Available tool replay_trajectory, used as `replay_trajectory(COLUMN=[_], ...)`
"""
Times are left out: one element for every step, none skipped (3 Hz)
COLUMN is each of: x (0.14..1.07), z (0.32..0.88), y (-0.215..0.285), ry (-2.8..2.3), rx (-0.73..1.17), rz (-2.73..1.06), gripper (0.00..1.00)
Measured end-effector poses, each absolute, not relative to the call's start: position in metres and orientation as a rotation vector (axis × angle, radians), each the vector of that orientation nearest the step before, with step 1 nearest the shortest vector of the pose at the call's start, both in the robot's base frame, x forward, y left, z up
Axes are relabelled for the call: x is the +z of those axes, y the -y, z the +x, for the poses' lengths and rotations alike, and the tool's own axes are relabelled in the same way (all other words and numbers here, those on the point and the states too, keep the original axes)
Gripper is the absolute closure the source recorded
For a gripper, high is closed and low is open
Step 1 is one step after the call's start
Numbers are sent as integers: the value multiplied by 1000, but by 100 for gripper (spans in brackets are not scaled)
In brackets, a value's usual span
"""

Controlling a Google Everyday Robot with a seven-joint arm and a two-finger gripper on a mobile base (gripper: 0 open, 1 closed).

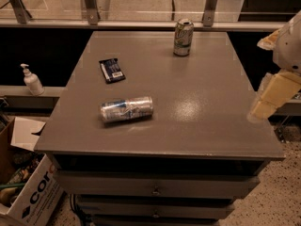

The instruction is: Move 7up can near redbull can

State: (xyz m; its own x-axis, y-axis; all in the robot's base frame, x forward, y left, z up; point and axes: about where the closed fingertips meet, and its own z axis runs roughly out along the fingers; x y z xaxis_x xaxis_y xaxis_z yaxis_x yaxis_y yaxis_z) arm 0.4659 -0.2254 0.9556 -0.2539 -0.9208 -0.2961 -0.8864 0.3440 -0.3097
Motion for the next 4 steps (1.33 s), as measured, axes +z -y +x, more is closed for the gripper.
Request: replay_trajectory(x=[943, 936, 931, 925], z=[505, 551, 596, 630], y=[224, 224, 222, 210], ry=[-2127, -2083, -2047, -2025], rx=[-109, -65, 57, 235], rz=[-1526, -1456, -1356, -1235], gripper=[0, 0, 0, 0])
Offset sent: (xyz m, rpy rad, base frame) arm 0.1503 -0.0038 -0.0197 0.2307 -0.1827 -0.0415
